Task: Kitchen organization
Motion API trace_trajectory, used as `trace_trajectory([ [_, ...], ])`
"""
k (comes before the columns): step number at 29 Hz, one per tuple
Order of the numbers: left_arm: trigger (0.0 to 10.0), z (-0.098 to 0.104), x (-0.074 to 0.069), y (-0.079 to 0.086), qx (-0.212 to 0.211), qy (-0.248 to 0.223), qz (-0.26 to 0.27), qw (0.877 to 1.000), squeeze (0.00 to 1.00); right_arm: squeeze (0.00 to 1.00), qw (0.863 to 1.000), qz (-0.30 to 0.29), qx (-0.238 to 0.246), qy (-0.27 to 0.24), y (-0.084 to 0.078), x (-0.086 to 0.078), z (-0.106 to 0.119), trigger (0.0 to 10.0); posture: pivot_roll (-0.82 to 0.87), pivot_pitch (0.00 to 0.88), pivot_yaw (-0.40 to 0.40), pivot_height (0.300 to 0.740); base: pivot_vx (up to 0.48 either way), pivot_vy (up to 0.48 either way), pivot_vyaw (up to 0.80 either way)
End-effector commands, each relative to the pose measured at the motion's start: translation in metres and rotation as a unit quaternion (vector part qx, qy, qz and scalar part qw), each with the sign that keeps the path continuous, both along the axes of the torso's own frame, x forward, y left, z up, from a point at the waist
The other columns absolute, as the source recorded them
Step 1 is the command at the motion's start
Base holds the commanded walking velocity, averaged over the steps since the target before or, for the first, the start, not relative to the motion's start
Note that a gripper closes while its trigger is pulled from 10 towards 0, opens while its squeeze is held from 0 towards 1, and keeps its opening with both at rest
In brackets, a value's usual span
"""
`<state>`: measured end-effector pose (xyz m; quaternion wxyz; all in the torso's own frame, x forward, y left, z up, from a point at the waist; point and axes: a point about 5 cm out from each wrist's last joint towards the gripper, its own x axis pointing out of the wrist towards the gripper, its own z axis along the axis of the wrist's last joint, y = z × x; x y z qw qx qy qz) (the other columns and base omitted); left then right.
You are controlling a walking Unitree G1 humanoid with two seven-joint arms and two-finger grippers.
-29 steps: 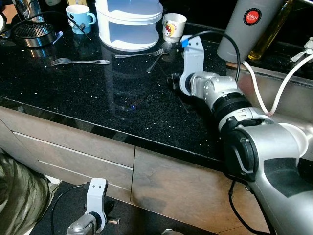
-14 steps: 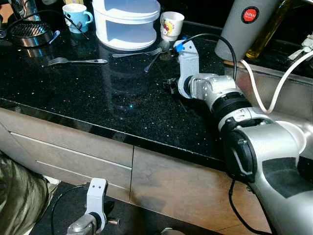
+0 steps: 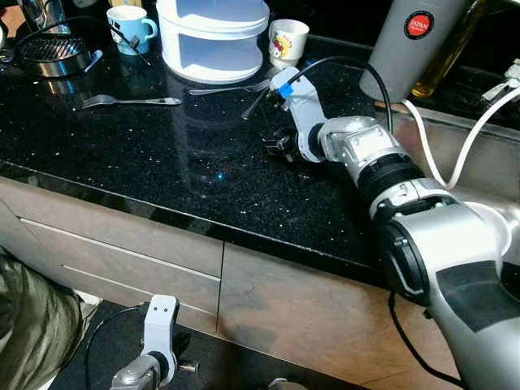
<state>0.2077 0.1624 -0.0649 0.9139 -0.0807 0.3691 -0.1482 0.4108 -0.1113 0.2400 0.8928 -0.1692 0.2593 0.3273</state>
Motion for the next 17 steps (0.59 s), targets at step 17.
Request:
trace_trajectory([
  [17,10.0,-0.003,-0.004,-0.005,-0.004,0.012,-0.007,1.000,0.00,0.00,0.988,0.079,-0.048,0.125,-0.016,-0.018,-0.044,10.0,-0.02,0.097,-0.061,0.740,0.000,0.000,0.00],
])
